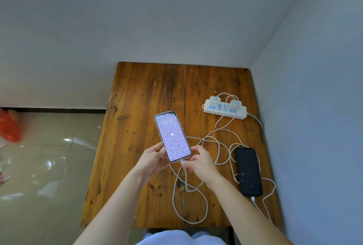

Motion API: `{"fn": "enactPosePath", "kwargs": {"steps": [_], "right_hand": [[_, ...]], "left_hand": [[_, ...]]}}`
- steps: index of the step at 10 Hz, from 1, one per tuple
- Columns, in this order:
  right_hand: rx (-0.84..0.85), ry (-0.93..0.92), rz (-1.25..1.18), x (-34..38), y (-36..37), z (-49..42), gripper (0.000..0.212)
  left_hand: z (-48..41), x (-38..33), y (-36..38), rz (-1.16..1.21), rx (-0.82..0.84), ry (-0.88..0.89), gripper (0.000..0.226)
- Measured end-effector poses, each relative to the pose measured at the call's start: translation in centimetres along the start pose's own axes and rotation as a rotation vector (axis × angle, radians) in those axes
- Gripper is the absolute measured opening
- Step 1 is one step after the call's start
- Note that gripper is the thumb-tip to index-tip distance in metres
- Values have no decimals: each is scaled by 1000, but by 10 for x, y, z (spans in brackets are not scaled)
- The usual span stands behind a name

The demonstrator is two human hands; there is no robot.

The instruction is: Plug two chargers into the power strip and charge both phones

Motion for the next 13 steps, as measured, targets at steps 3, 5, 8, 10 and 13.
{"fn": "enactPosePath", "kwargs": {"steps": [3,5,8,10,13], "right_hand": [[-3,85,58,-20,-2,-19,48],[-20,141,126,-37,4,-42,48],[-69,227,97,-51,25,-62,51],[-94,244,130,-54,27,-62,46],[-82,216,128,-48,22,-44,49]], "left_hand": [[-21,14,0,-62,-79,-42,31],[-48,30,-4,-112,-197,-70,30],[-69,45,-12,-138,-510,-119,27],[-72,51,-11,-172,-489,-144,29],[-46,45,-15,-487,-438,-64,43]]}}
Point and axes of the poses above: each hand's wrist, its own z-axis away from the middle knuckle, its own y-axis out of the palm, x = y × z, the point moved 2 cm from there along -z, towards the middle knuckle
